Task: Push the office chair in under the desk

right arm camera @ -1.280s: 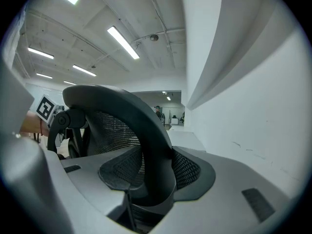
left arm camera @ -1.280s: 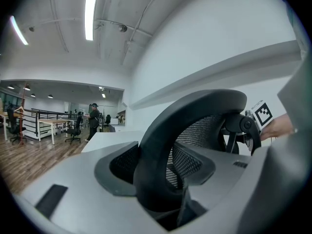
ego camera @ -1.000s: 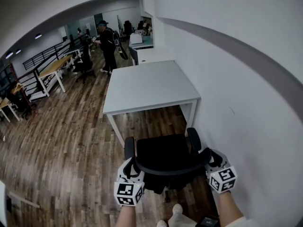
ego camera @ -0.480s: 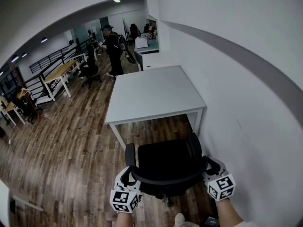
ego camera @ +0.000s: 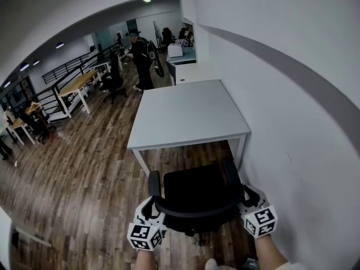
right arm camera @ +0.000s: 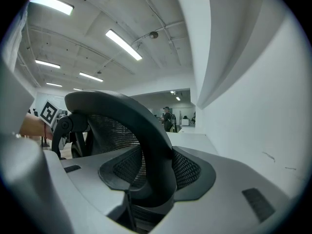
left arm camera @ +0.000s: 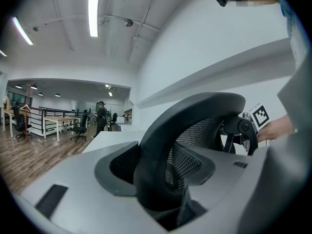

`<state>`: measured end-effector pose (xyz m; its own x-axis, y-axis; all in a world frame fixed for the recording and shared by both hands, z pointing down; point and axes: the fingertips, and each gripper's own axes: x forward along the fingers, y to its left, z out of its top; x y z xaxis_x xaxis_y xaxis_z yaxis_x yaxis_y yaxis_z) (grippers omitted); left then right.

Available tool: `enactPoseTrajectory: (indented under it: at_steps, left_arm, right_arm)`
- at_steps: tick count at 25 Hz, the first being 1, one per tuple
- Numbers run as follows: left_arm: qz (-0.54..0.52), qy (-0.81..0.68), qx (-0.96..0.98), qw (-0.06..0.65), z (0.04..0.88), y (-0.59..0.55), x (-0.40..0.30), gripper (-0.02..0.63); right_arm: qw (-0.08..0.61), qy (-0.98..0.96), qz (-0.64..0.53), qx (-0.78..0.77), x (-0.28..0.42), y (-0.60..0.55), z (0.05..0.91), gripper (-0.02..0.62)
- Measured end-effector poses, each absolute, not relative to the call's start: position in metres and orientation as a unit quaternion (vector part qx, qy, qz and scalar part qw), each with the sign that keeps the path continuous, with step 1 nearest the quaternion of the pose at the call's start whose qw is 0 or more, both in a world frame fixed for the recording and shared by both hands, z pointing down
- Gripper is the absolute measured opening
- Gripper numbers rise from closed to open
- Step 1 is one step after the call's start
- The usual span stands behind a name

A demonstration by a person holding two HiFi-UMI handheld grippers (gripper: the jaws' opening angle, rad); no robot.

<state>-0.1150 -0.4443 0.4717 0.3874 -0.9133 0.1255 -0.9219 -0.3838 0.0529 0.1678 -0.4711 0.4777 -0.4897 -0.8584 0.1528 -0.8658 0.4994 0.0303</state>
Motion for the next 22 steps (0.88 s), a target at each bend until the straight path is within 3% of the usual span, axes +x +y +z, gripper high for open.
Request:
enactPoseTrajectory:
  at_steps: [22]
  left_arm:
    - [0.042,-0.537,0.841,0.058,0.478,-0.55,-0.146,0.215]
  right_arm:
    - [0.074,-0.853,0.011,0.517,0.134,-0.565,0.482,0.207]
